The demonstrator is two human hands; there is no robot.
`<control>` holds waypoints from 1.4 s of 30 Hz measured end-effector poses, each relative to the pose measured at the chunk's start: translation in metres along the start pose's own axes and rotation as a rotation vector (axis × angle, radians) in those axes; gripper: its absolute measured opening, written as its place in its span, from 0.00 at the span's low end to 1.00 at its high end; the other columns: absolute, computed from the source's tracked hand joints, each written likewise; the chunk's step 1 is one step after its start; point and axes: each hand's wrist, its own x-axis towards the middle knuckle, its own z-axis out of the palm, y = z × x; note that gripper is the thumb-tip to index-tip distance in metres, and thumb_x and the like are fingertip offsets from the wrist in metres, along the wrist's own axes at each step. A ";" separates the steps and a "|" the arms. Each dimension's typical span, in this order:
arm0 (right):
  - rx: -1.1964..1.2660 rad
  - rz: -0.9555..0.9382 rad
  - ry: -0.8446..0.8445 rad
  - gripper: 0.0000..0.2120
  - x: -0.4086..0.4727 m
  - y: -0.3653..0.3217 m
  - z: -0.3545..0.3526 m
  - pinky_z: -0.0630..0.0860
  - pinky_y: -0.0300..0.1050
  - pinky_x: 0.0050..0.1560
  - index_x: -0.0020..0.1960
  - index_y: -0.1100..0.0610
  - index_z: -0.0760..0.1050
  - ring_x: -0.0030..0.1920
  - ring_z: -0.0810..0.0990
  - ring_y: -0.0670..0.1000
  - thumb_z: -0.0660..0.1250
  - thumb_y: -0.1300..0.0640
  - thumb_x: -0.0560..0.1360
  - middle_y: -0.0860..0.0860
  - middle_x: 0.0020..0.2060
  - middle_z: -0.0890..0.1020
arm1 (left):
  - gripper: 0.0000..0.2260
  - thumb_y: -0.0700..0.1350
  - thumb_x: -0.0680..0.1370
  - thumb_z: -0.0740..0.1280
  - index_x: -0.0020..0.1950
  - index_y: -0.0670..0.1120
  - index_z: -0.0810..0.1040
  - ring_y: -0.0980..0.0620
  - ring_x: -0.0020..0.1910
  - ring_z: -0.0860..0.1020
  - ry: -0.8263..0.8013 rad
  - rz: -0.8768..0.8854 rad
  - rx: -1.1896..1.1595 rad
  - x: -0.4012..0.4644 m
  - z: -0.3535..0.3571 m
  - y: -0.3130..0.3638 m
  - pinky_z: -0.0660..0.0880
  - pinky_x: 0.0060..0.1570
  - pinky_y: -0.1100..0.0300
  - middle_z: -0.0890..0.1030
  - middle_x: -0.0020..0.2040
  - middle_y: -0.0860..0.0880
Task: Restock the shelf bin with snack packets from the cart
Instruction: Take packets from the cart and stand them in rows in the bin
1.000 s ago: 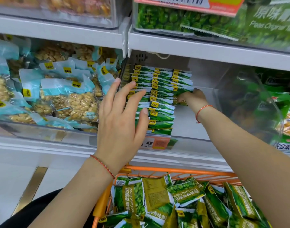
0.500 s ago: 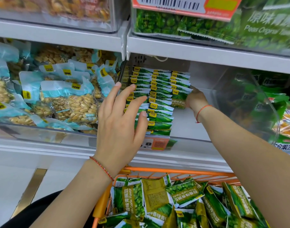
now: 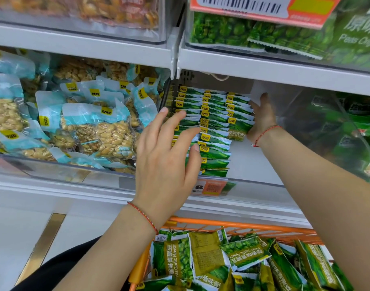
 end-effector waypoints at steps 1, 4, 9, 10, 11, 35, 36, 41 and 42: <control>-0.018 0.004 -0.011 0.30 0.001 0.000 0.000 0.78 0.52 0.52 0.63 0.53 0.75 0.49 0.83 0.55 0.45 0.35 0.79 0.54 0.51 0.83 | 0.13 0.47 0.78 0.59 0.59 0.49 0.79 0.45 0.73 0.62 0.001 0.001 0.006 0.000 0.000 0.001 0.58 0.68 0.50 0.73 0.67 0.46; -0.050 0.011 -0.005 0.30 0.006 -0.002 -0.003 0.79 0.50 0.48 0.61 0.53 0.75 0.47 0.84 0.54 0.45 0.35 0.79 0.53 0.48 0.84 | 0.13 0.47 0.78 0.59 0.59 0.49 0.79 0.45 0.72 0.62 0.005 0.001 0.013 0.000 0.001 0.000 0.58 0.68 0.50 0.74 0.67 0.46; -0.042 0.033 0.055 0.35 0.014 -0.001 -0.009 0.74 0.56 0.61 0.69 0.55 0.70 0.59 0.79 0.57 0.45 0.32 0.77 0.55 0.61 0.79 | 0.13 0.47 0.78 0.59 0.59 0.47 0.79 0.45 0.72 0.62 0.002 0.009 0.014 0.000 0.001 -0.001 0.58 0.68 0.50 0.74 0.67 0.46; -0.063 0.034 0.088 0.35 0.013 -0.003 -0.010 0.72 0.56 0.63 0.70 0.55 0.68 0.61 0.77 0.56 0.46 0.33 0.77 0.55 0.63 0.77 | 0.13 0.47 0.78 0.60 0.59 0.47 0.79 0.45 0.72 0.63 0.005 0.016 0.021 0.000 0.002 -0.001 0.58 0.68 0.50 0.74 0.66 0.46; -0.116 0.017 0.125 0.33 0.007 -0.005 -0.011 0.73 0.52 0.62 0.71 0.57 0.67 0.61 0.77 0.55 0.47 0.34 0.78 0.56 0.64 0.76 | 0.13 0.47 0.78 0.60 0.58 0.47 0.79 0.45 0.72 0.63 0.007 0.021 0.023 0.000 0.002 -0.001 0.59 0.68 0.50 0.74 0.66 0.45; -1.921 -0.007 -0.170 0.10 -0.318 0.034 -0.118 0.73 0.42 0.42 0.43 0.59 0.77 0.43 0.78 0.53 0.66 0.52 0.75 0.54 0.40 0.77 | 0.19 0.51 0.82 0.56 0.72 0.48 0.67 0.43 0.57 0.76 -1.133 0.115 0.125 -0.118 -0.017 0.118 0.75 0.58 0.51 0.76 0.62 0.43; -1.906 0.045 -0.144 0.09 -0.322 0.045 -0.121 0.72 0.41 0.41 0.42 0.58 0.76 0.43 0.78 0.53 0.68 0.51 0.74 0.54 0.41 0.77 | 0.19 0.52 0.82 0.56 0.72 0.49 0.66 0.44 0.56 0.77 -1.122 0.061 0.101 -0.121 -0.010 0.117 0.75 0.58 0.51 0.77 0.60 0.43; -1.889 0.103 -0.113 0.20 -0.326 0.084 -0.118 0.75 0.45 0.51 0.53 0.56 0.73 0.54 0.77 0.53 0.70 0.42 0.71 0.52 0.50 0.76 | 0.17 0.57 0.80 0.59 0.52 0.44 0.77 0.47 0.47 0.81 -1.104 -0.072 0.126 -0.129 0.004 0.115 0.79 0.51 0.53 0.81 0.47 0.46; -1.876 0.080 -0.106 0.24 -0.325 0.085 -0.118 0.75 0.47 0.55 0.58 0.56 0.72 0.57 0.76 0.53 0.71 0.42 0.70 0.52 0.55 0.75 | 0.16 0.56 0.79 0.61 0.50 0.44 0.78 0.47 0.46 0.82 -1.115 -0.115 0.075 -0.128 0.004 0.114 0.79 0.49 0.54 0.81 0.45 0.45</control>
